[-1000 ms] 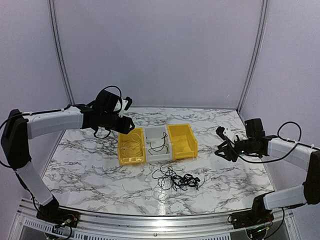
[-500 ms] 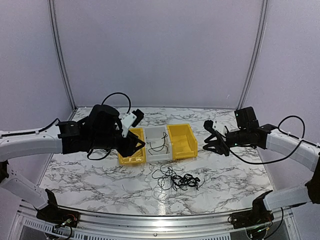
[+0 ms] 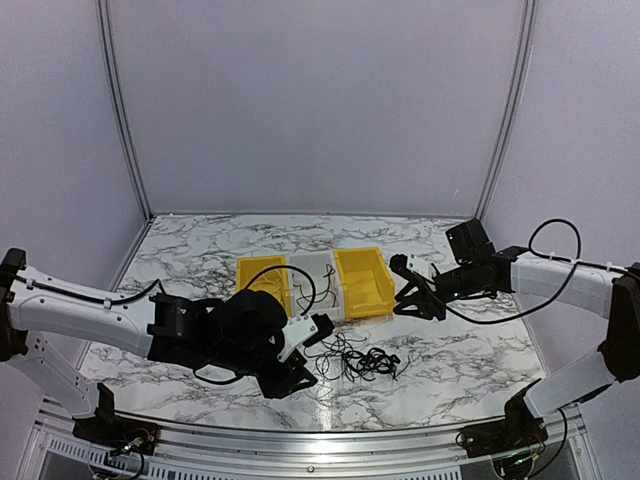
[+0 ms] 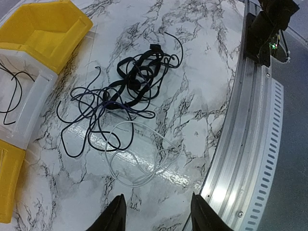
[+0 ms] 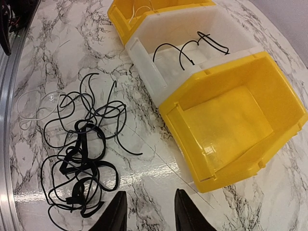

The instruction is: Untangle the cables

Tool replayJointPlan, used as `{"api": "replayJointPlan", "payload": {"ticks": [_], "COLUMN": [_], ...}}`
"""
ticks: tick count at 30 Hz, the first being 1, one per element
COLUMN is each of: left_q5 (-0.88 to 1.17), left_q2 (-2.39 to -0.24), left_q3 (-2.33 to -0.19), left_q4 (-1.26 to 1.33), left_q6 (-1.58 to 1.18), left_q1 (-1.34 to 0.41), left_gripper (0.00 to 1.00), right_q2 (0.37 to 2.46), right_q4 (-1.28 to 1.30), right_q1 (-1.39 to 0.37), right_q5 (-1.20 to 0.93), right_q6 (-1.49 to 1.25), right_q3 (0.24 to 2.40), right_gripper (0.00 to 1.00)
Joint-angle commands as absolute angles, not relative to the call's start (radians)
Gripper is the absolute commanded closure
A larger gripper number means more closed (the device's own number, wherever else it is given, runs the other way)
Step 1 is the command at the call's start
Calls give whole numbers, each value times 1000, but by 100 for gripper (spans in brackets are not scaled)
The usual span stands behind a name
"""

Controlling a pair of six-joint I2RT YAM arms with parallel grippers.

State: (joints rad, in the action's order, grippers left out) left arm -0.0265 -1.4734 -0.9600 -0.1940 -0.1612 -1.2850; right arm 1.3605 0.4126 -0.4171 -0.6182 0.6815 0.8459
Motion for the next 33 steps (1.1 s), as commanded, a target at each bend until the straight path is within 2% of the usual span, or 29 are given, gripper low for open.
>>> {"api": "replayJointPlan", "payload": {"ticks": [1,7,12,14,17,20,27,33], "left_q5": [-39,-42,-50,-50,-71,-114,-221,-314], "left_q2": [-1539,-1665,-1742,-1768,-1775,-1729,-1483,-1358], "left_q3": [-979,-1036,-1086,-1102,-1117,-1123,-1166,-1237], "left_q4": [-218,-218,-214,-214,-215,-225,-254,-253], "left_q6": [-77,-11,35,48,55,68,114,118], "left_q1": [-1301,-1302,-1301,-1301,-1301,-1301,-1296,-1295], "left_gripper": [51,52,58,66,87,99,100,100], "right_q2": [1373,1381,1387,1396,1404,1394,1357,1353], "right_q4": [418,420,420,422,428,433,575,634], "right_q1": [-423,-423,-423,-423,-423,-423,-433,-440], "right_q5": [-634,-620,-623,-625,-631,-633,-718,-792], "right_q6": [686,691,689,689,689,684,702,690], "right_q3": [850,846,844,848,850,857,1006,1122], "right_gripper": [65,65,65,65,65,65,66,65]}}
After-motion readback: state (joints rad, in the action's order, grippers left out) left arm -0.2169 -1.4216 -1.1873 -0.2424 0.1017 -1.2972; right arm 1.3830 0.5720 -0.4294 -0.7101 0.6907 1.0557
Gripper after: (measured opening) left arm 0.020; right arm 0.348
